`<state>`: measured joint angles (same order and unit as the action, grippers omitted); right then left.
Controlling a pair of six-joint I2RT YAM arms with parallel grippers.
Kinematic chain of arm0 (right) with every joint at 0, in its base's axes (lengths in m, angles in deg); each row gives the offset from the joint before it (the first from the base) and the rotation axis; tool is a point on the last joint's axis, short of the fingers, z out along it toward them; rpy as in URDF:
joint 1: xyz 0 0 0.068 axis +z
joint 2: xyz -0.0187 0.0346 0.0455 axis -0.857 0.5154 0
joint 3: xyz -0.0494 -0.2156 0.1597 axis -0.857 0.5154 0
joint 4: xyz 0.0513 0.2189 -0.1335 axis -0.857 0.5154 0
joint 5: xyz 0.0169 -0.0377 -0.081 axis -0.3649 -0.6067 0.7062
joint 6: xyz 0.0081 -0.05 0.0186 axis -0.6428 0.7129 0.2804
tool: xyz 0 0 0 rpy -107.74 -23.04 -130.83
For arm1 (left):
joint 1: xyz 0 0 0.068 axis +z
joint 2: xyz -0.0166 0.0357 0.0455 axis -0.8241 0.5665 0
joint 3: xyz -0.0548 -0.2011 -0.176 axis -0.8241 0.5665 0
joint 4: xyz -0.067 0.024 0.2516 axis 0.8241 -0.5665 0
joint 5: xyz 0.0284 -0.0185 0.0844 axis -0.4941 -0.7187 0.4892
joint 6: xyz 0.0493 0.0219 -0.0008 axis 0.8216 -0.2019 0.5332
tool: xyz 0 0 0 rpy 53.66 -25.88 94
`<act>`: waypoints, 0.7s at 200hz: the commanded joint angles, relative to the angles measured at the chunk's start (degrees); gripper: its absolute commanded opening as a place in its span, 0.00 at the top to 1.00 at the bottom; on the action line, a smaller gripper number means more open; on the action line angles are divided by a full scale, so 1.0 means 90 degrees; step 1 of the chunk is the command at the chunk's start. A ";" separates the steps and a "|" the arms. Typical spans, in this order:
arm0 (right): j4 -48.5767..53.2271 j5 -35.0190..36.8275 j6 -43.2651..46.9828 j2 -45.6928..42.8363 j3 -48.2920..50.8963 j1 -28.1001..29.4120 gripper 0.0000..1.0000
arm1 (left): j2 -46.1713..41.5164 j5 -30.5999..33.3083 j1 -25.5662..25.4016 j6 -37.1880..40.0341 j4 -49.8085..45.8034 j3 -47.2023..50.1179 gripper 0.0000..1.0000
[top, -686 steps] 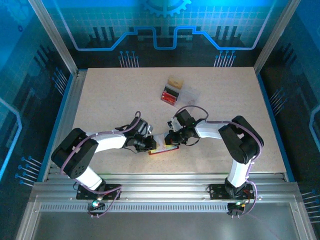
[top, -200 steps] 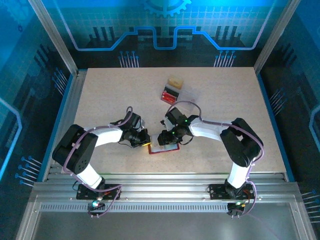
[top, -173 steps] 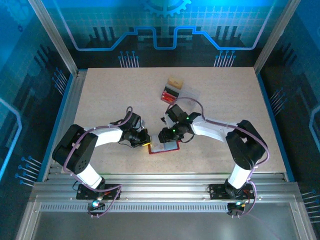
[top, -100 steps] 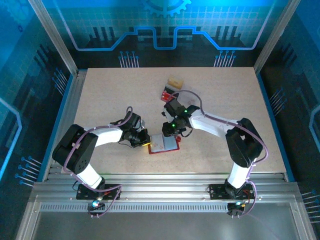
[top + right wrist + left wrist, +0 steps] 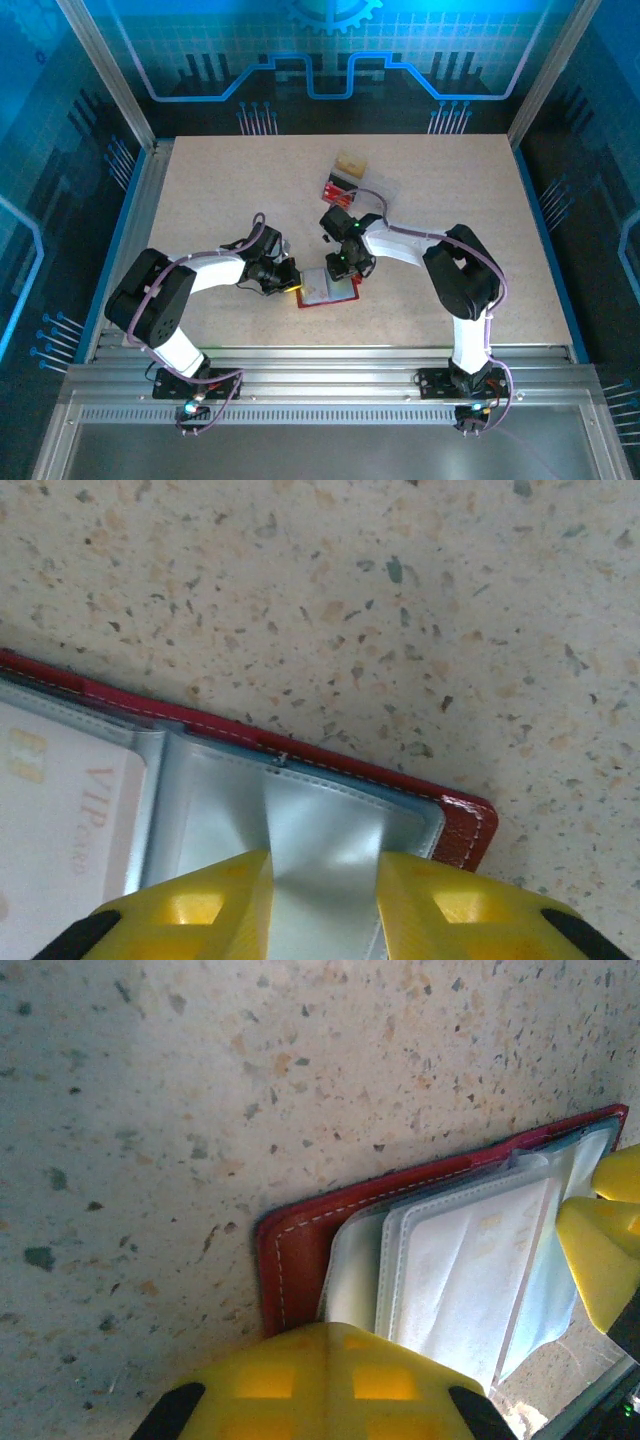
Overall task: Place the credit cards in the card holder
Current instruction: Flip over the card slot in the card holder.
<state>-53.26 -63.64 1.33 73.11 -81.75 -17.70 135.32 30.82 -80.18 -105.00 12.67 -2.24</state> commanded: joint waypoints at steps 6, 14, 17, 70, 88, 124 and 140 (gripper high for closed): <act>0.0105 0.0178 0.0023 0.0312 0.0024 0.0127 0.69 | 0.0437 0.0328 -0.0069 0.0125 -0.0191 0.0129 1.00; 0.0113 0.0205 0.0009 0.0346 0.0041 0.0164 0.70 | 0.0432 0.0328 -0.0064 0.0130 -0.0191 0.0129 1.00; 0.0115 0.0221 0.0002 0.0353 0.0050 0.0177 0.71 | 0.0430 0.0328 -0.0069 0.0127 -0.0191 0.0129 1.00; 0.0071 0.0219 -0.0056 0.0246 0.0163 0.0314 0.88 | 0.0436 0.0318 -0.0062 0.0130 -0.0181 0.0129 1.00; -0.0015 0.0017 -0.0030 0.0184 0.0172 0.0307 0.94 | 0.0439 0.0313 -0.0065 0.0130 -0.0181 0.0129 1.00; -0.0092 -0.0232 -0.0022 0.0023 0.0136 0.0304 1.00 | 0.0428 0.0318 -0.0063 0.0130 -0.0181 0.0140 1.00; -0.0090 -0.0291 -0.0022 -0.0102 0.0103 0.0297 1.00 | 0.0422 0.0309 -0.0069 0.0130 -0.0172 0.0138 1.00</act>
<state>-54.55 -62.68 0.92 73.24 -81.82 -15.91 135.34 30.80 -80.18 -105.00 12.67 -2.24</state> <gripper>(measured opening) 0.039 0.037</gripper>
